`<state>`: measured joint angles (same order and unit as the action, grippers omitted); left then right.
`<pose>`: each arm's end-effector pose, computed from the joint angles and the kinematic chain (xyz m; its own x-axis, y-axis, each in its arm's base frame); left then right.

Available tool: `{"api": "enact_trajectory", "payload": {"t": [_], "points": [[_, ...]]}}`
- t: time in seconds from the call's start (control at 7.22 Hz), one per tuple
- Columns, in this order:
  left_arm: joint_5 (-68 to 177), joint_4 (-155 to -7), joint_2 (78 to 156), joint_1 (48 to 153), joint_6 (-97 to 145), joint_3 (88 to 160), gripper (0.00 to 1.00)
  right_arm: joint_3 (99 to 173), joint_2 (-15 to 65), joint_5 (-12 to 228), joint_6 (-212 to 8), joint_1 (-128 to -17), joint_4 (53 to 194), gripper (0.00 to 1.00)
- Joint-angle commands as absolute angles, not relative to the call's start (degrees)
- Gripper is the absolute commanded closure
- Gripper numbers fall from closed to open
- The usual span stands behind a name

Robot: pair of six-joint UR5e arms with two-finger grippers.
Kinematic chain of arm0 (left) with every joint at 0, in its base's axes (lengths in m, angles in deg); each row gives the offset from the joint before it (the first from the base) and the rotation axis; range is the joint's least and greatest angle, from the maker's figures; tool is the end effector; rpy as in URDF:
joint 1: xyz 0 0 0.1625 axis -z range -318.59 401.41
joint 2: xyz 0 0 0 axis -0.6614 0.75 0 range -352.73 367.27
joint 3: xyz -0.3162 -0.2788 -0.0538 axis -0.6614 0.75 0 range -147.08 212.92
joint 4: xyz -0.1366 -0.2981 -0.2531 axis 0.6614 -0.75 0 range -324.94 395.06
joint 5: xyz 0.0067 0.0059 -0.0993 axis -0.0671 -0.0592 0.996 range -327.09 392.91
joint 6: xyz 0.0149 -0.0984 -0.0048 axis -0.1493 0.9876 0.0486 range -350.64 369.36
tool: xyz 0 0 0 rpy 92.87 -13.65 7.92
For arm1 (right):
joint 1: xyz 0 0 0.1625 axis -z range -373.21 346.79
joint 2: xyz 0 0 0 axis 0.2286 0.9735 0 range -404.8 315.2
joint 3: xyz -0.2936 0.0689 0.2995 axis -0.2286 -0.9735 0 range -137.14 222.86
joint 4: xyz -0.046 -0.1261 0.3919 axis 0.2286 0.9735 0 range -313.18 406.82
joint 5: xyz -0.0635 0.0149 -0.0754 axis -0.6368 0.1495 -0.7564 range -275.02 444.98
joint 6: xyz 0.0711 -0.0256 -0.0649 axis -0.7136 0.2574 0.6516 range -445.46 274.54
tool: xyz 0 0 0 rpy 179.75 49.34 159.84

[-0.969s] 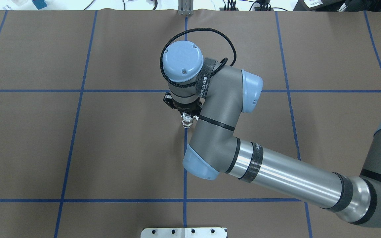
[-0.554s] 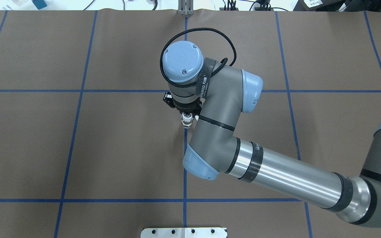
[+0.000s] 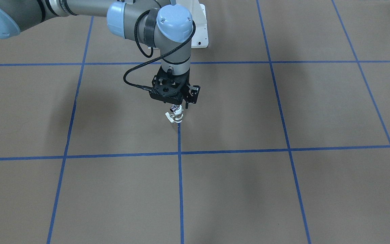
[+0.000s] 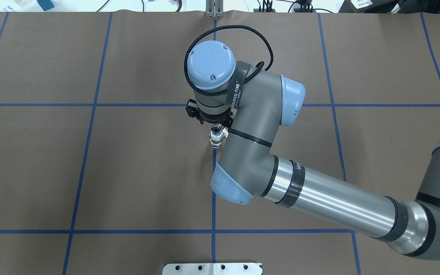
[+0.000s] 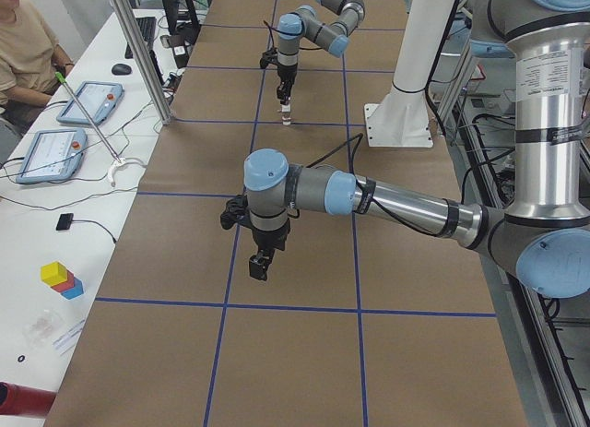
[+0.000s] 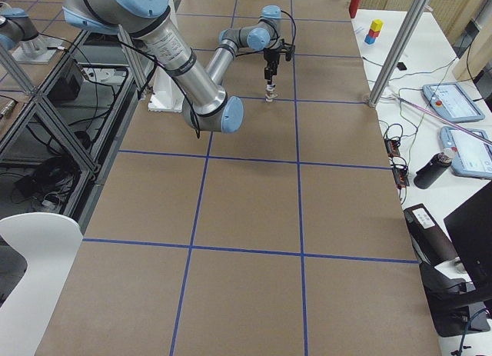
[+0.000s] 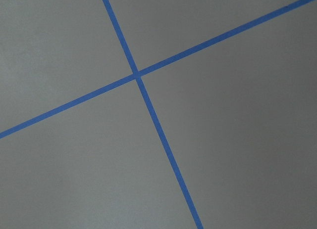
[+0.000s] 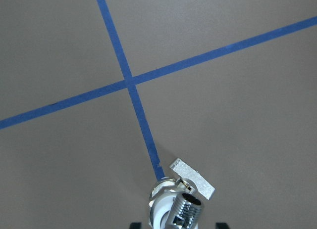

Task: Assemble PPR valve and pipe with both arms
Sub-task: 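Open the right gripper and lift it away from the assembly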

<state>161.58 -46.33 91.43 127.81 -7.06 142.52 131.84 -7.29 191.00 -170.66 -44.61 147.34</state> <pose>-0.0429 -0.4475 0.5605 0.7265 0.3816 -0.5715 -0.2792 0.9238 0.2619 -0.5591 -0.4652 0.1216 0.6715 0.3156 0.6704 -0.2912 0.9444 -0.1529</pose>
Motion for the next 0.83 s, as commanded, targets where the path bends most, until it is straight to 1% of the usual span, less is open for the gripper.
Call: {"api": "enact_trajectory", "payload": {"t": [0.0, 0.28, 0.42, 0.69], "points": [[161.7, -46.2, 91.4, 127.9, -6.8, 141.6, 0.00, 137.1, -6.8, 192.7, -170.5, -46.2, 152.9, 0.00], [168.7, -46.3, 91.4, 127.8, -6.0, 136.7, 0.00, 147.1, -0.6, 195.9, -166.7, -51.5, 157.3, 0.00], [170.1, -46.4, 91.3, 127.9, -5.2, 137.0, 0.00, 148.8, 2.7, 198.9, -160.4, -56.1, 157.3, 0.00], [170.2, -46.5, 91.3, 128.2, -4.9, 138.5, 0.00, 148.9, 8.9, 205.4, -142.2, -67.4, 157.3, 0.00]]}}
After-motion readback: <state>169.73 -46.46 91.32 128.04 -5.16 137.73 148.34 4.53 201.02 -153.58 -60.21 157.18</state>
